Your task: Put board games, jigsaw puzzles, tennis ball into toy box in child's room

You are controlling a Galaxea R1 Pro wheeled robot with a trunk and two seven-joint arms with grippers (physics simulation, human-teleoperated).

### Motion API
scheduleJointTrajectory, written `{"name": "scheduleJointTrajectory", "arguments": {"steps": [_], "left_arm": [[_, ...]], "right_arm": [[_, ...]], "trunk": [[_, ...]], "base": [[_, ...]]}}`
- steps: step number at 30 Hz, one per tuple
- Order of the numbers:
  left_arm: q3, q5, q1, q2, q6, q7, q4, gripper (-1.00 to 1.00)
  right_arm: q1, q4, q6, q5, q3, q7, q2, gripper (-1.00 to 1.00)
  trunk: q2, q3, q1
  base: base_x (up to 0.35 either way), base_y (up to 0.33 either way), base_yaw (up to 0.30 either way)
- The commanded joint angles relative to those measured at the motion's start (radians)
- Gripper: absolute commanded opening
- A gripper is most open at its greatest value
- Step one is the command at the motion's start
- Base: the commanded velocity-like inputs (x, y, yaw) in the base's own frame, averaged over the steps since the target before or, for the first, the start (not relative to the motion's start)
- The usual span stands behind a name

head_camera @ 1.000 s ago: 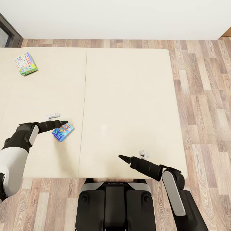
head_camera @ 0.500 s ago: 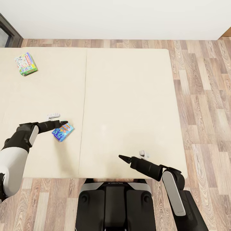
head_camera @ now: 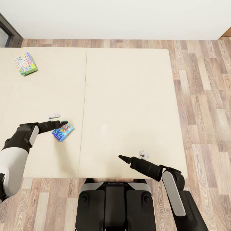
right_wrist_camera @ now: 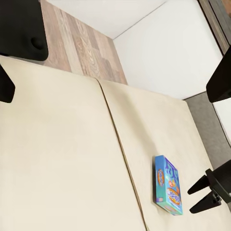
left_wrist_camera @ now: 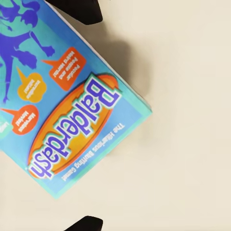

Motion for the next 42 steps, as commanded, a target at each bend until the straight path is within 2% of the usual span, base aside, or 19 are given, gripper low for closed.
{"name": "scheduleJointTrajectory", "arguments": {"steps": [1,42], "left_arm": [[0.005,-0.003,0.000,0.000,0.008,-0.006,-0.001,1.00],[0.005,-0.003,0.006,0.010,-0.012,-0.004,0.001,1.00]], "right_arm": [[0.000,0.000,0.004,0.007,-0.001,0.007,0.001,1.00],[0.005,0.000,0.001,0.007,0.000,0.008,0.001,1.00]], "trunk": [[-0.001,-0.001,0.001],[-0.001,-0.001,0.001]], "base": [[0.000,0.000,0.000],[0.000,0.000,0.000]]}}
